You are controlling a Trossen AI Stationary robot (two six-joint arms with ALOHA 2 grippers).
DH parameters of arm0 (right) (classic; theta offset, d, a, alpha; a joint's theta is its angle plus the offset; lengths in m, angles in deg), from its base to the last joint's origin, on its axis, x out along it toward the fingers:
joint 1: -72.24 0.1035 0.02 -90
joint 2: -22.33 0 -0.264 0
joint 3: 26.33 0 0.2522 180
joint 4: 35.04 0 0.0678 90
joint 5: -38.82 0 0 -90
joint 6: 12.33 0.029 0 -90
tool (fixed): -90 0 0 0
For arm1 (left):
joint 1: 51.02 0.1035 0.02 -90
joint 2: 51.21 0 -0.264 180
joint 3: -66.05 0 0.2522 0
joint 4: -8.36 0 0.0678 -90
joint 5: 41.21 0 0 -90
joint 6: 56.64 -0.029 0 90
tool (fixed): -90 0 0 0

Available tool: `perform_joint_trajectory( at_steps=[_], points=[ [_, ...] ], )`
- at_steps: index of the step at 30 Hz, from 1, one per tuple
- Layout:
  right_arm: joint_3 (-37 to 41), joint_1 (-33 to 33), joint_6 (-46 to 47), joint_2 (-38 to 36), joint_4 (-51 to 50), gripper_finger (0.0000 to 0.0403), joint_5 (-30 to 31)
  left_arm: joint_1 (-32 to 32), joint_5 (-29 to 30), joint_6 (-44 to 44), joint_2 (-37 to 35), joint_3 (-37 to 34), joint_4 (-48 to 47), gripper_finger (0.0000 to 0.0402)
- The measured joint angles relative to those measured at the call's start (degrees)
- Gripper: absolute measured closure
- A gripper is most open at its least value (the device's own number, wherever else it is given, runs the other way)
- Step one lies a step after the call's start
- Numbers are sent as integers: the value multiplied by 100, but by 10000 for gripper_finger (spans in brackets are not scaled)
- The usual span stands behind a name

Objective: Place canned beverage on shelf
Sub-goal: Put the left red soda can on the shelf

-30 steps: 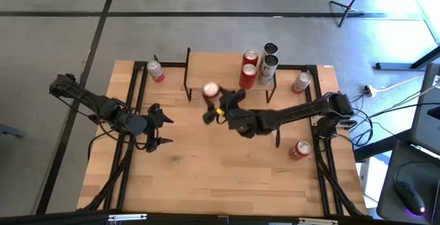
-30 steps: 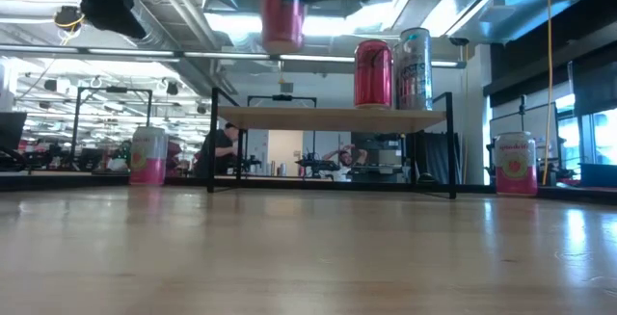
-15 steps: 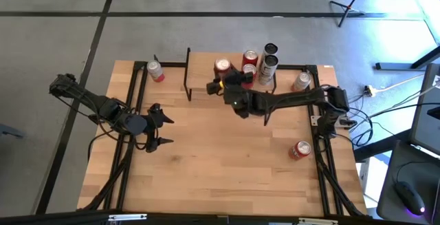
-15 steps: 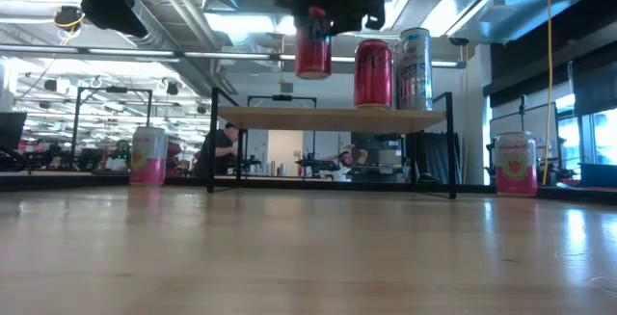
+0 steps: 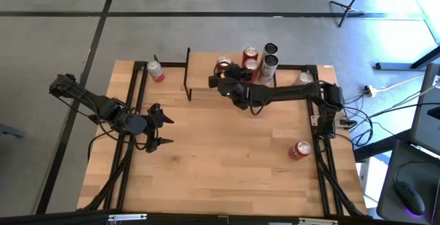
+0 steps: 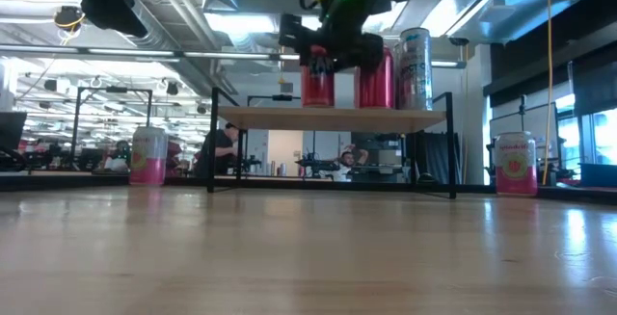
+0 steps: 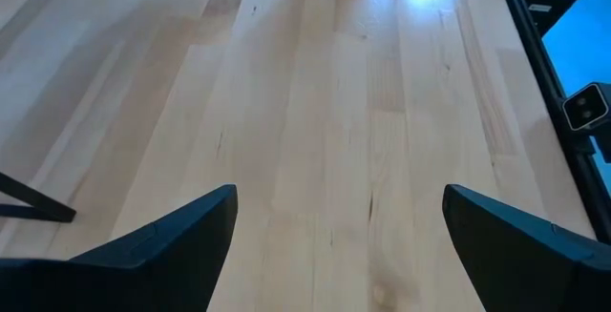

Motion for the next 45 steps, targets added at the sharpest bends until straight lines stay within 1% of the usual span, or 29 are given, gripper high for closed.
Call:
perform_joint_trajectory(
  at_steps=[3, 6, 9, 13, 16, 21, 25, 28, 32, 36, 41, 45],
  points=[
    [2, -66, 32, 0, -54, 146, 55, -1, 0, -1, 0, 0, 0, 44],
    [2, -100, 131, -2, -170, 146, -155, -1, 0, -3, 0, 0, -2, 44],
    [2, -100, 366, -7, -338, 146, -126, -1, 2, -3, 0, 0, -2, 44],
    [2, -98, 373, -7, -339, 141, -119, -1, 2, -6, 0, 0, 0, 44],
    [0, -92, 378, -7, -328, 121, -225, -1, 4, -6, 0, 0, -2, 44],
    [0, -92, 652, -7, -322, 76, -275, -1, 4, -6, 0, 0, -2, 44],
    [0, -81, 668, -7, -316, 57, -227, -1, 4, -4, 0, 0, -2, 44],
    [0, -41, 670, -16, -288, 54, -202, -1, 4, -4, 0, 0, -2, 44],
    [-9, 31, 669, -95, -251, 53, 1, -1, 5, 3, 0, 0, 7, 44],
    [-9, 77, 516, -225, -290, 52, 34, 1, 13, -1, 0, 0, 225, 44],
    [-9, 263, 360, -559, -335, 52, 18, 1, 9, 4, 0, 0, 436, 44],
    [-9, 583, 131, -919, -340, 52, 178, 21, 44, 49, 0, 0, 474, 44]
  ],
)
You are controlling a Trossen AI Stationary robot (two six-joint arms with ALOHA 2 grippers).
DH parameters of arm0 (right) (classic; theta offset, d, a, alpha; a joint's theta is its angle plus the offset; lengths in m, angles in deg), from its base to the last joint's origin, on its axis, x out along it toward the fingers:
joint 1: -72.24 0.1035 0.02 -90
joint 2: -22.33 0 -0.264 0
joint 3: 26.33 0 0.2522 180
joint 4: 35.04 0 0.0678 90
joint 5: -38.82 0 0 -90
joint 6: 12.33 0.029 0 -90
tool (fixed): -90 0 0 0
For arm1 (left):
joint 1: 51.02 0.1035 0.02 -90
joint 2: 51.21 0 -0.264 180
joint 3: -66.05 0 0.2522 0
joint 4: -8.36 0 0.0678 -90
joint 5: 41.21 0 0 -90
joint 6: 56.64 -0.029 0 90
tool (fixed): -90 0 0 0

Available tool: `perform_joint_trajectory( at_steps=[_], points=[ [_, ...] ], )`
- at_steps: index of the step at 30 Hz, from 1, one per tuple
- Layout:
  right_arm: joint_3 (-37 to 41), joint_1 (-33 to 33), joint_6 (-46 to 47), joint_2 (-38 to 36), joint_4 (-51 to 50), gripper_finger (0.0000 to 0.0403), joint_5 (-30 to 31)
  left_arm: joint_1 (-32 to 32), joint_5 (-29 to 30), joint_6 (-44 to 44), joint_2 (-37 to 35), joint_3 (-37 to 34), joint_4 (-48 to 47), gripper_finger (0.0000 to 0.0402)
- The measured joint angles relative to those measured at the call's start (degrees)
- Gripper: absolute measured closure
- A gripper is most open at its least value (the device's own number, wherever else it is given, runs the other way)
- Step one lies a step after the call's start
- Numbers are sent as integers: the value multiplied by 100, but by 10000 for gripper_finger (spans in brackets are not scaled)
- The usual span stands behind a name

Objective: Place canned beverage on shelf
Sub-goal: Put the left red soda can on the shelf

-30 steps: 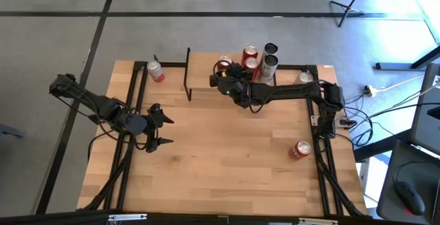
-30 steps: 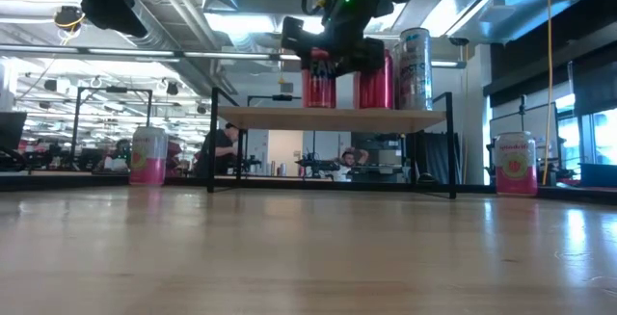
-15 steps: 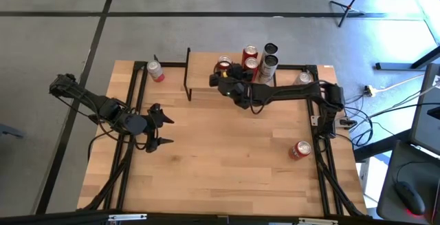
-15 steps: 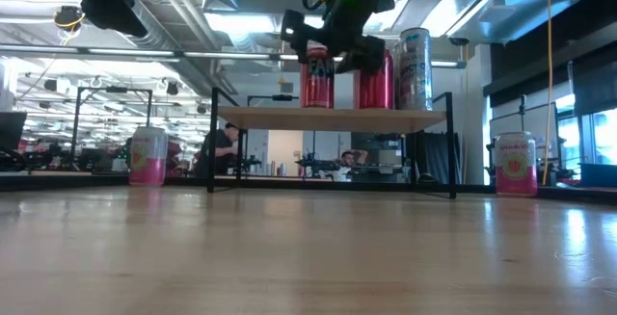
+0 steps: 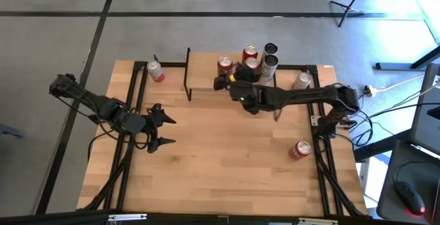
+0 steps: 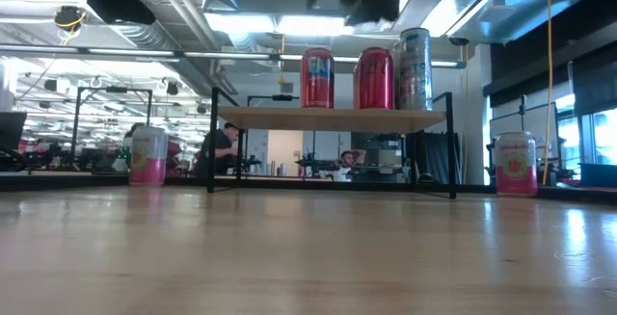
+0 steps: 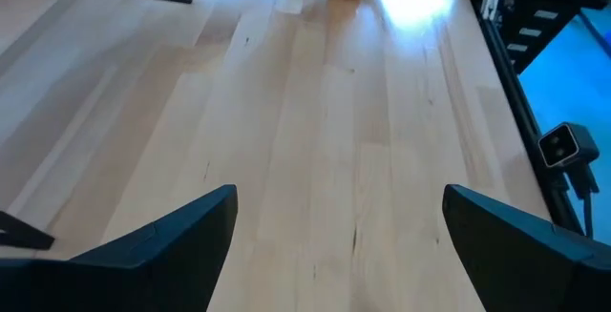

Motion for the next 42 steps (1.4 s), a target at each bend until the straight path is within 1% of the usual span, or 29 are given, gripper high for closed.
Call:
perform_joint_trajectory(
  at_steps=[2, 5, 8, 10, 12, 14, 17, 20, 23, 28, 31, 35, 38, 40, 42],
  points=[
    [0, 175, -275, -228, -26, 52, -16, 14, 9, 0, 1, 0, 43, 44],
    [0, 487, -594, -596, -148, 52, -205, 13, 131, 161, 2, 0, 251, 44],
    [0, 895, -807, -998, -610, 52, -204, 36, 345, 295, 44, -2, 639, 44],
    [0, 1179, -879, -1301, -1058, 52, -331, 117, 462, 295, 169, 0, 1002, 44],
    [0, 1411, -939, -1613, -1558, 52, -741, 262, 492, 223, 327, -2, 1393, 44],
    [0, 1594, -787, -1874, -2106, 52, -1145, 453, 470, 126, 538, 0, 1791, 44],
    [2, 1754, -662, -2215, -2869, 52, -1961, 836, 325, 90, 915, 8, 2209, 44],
    [2, 1826, -657, -2452, -3493, 52, -2647, 1341, -168, 66, 1353, 284, 2279, 44],
    [5, 1822, -659, -2584, -3929, 52, -2957, 1814, -559, -101, 1834, 718, 2253, 44],
    [7, 1782, -979, -2724, -4491, 52, -2897, 2574, -958, -255, 2395, 1400, 2296, 44],
    [7, 1682, -1133, -2817, -4596, 52, -3023, 2966, -1087, -434, 2631, 1694, 2296, 44],
    [9, 1687, -1136, -2906, -4861, 52, -2917, 3379, -1437, -585, 2862, 1814, 2319, 44],
    [9, 1693, -1137, -2906, -5107, 52, -2900, 3666, -1935, -691, 3060, 1814, 2297, 44],
    [9, 1693, -1133, -2906, -5325, 52, -2899, 3846, -2419, -863, 3191, 1814, 2276, 44],
    [9, 1693, -1080, -2906, -5508, 52, -2892, 3997, -2643, -1038, 3300, 1814, 2287, 44]
  ],
)
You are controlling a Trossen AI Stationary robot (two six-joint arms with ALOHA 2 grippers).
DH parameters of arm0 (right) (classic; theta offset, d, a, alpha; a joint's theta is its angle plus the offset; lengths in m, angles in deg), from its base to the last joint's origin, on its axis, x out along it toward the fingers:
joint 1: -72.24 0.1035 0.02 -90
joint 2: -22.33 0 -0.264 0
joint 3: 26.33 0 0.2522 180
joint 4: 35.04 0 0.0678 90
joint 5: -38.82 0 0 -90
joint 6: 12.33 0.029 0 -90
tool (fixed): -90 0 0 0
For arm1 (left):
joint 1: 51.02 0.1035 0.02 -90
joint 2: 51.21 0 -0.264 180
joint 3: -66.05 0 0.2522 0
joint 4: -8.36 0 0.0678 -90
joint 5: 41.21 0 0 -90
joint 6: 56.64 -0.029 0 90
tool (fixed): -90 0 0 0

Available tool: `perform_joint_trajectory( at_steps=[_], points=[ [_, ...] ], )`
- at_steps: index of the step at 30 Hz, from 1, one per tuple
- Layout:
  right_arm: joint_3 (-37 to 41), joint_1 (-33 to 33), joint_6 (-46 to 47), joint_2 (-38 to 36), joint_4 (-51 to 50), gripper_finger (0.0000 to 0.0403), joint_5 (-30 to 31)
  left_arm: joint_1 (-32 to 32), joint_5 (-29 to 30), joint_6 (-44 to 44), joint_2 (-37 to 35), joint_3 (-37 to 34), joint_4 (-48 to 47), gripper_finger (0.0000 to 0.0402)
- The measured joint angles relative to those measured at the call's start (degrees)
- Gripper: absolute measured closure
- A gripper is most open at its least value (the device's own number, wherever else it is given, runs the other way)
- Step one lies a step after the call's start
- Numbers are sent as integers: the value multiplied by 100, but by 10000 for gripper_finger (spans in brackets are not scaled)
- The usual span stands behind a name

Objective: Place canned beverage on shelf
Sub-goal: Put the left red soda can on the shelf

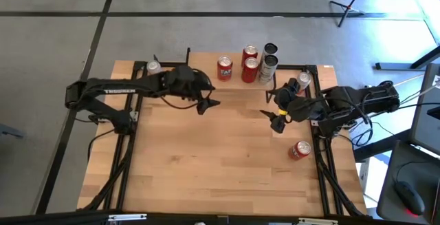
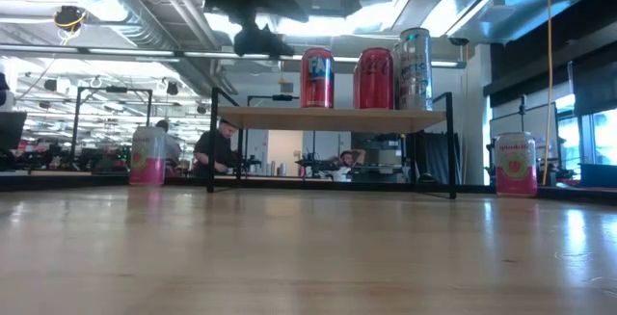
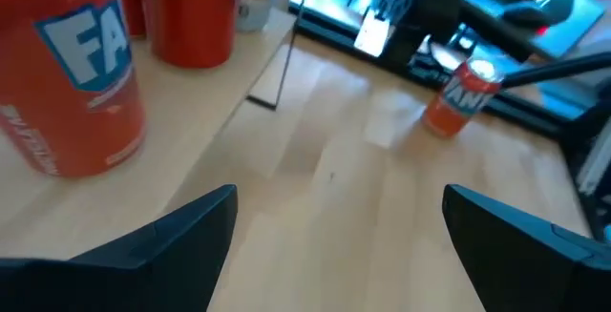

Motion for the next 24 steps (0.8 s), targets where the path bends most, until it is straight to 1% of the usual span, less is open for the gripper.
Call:
perform_joint_trajectory(
  at_steps=[4, 7, 11, 15, 19, 24],
  points=[
    [2, 0, 102, 0, -67, 52, 5, 297, 105, -238, 158, 0, 13, 44],
    [2, 0, 93, 2, -117, 52, 9, 512, 20, -328, 180, 0, -109, 44],
    [2, 0, 100, 2, -226, 52, 266, 643, 45, -512, 177, 0, -145, 44],
    [2, 0, 120, 4, -201, 52, 296, 721, 104, -532, 177, 0, -137, 44],
    [2, 0, 157, 4, -201, 52, 206, 719, 376, -631, 238, -1, -130, 44],
    [2, 0, 165, 7, -196, 52, 97, 718, 868, -772, 379, -4, -102, 44]
  ],
)
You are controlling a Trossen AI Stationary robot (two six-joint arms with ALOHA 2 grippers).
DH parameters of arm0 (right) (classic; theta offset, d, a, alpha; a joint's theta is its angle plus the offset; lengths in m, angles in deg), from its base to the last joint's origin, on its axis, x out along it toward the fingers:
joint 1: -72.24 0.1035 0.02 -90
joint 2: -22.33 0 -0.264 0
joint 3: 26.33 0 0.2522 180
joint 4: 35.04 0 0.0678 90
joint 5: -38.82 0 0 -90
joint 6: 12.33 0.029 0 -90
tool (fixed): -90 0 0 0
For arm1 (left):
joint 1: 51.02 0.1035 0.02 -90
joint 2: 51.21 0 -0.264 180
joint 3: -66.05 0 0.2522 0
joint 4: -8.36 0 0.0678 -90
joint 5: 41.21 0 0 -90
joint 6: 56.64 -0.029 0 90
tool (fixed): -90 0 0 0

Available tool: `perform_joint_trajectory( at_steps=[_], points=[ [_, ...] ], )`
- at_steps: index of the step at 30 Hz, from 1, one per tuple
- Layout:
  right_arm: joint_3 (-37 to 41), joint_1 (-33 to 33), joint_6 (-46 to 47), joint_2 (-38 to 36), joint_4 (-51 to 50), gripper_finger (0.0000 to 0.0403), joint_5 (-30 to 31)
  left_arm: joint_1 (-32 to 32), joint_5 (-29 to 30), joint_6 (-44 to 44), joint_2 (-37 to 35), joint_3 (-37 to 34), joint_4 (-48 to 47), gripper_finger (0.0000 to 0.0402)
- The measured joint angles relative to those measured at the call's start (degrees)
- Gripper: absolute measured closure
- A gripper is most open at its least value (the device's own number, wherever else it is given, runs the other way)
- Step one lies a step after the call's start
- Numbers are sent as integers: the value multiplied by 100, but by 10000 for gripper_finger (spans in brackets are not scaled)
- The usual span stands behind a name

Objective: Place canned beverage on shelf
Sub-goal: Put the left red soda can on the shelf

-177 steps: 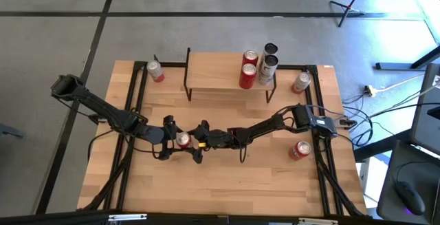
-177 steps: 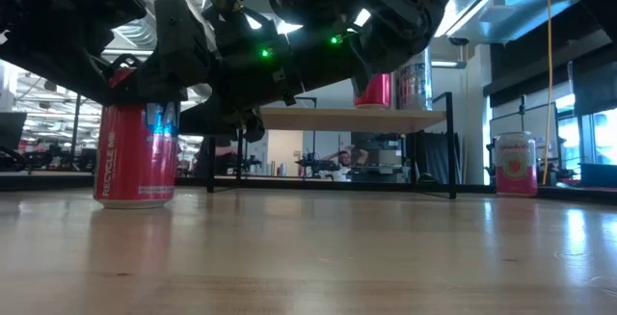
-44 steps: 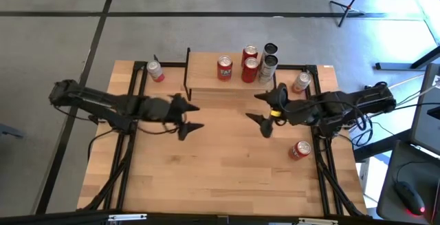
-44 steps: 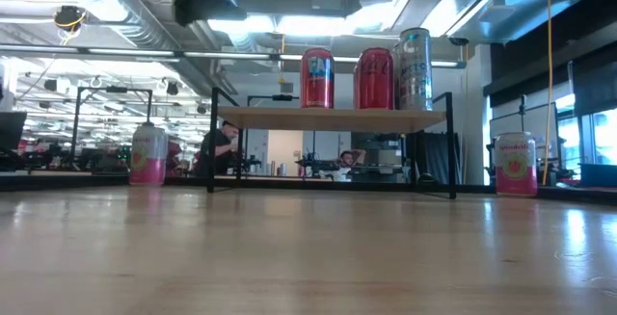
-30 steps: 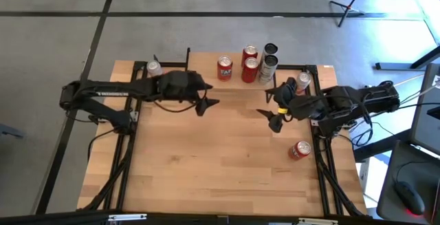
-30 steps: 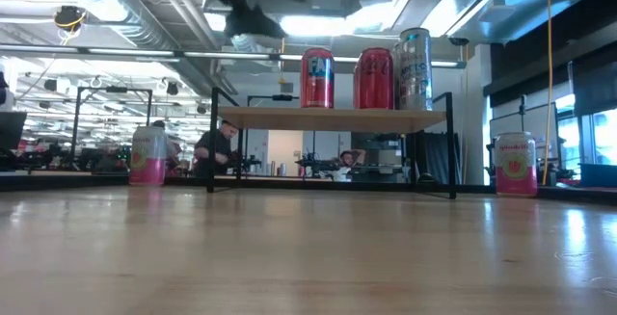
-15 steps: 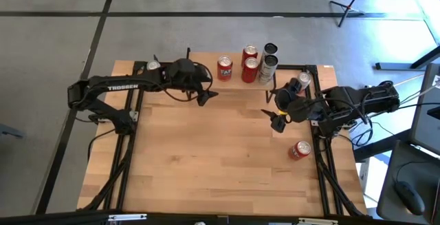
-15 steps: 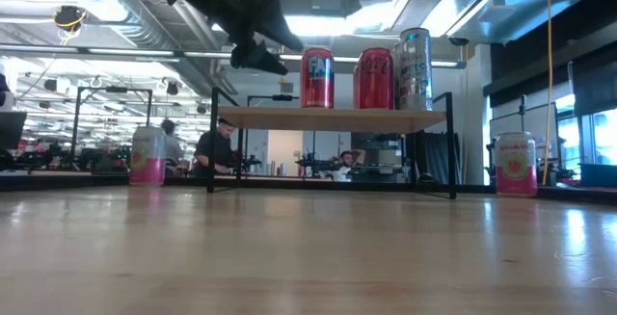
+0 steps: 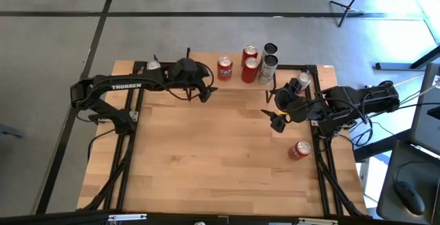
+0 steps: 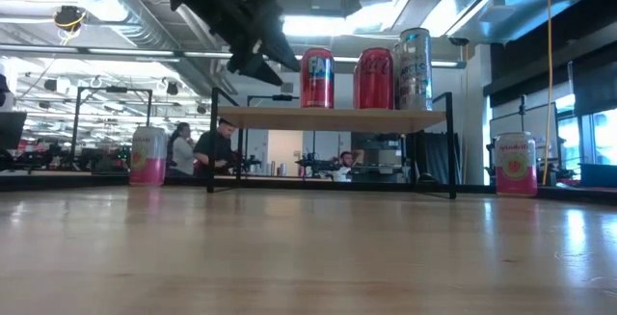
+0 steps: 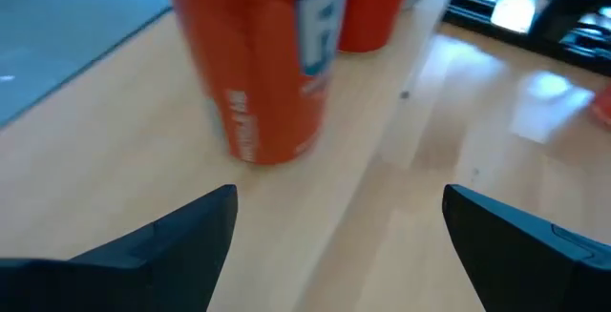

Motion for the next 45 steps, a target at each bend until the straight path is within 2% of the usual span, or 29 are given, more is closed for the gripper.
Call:
perform_joint_trajectory(
  at_steps=[7, 11, 19, 24, 28, 45],
  points=[
    [0, 0, 13, 0, 10, 52, 0, 0, 587, -39, 349, 0, 665, 44],
    [0, 0, 136, 0, 9, 52, 0, 35, 390, -17, 444, 0, 746, 55],
    [0, 0, 252, 0, 7, 52, -107, 106, 261, -41, 53, 2, 688, 156],
    [0, 0, 254, 0, 7, 52, -107, 354, 162, -168, 197, 2, 725, 221],
    [0, 0, 254, 0, 7, 52, -107, 432, -81, -174, 367, 2, 1004, 250],
    [0, 0, 254, 0, 2, 52, -107, 474, 144, -524, 1072, 2, 2393, 260]
  ],
)
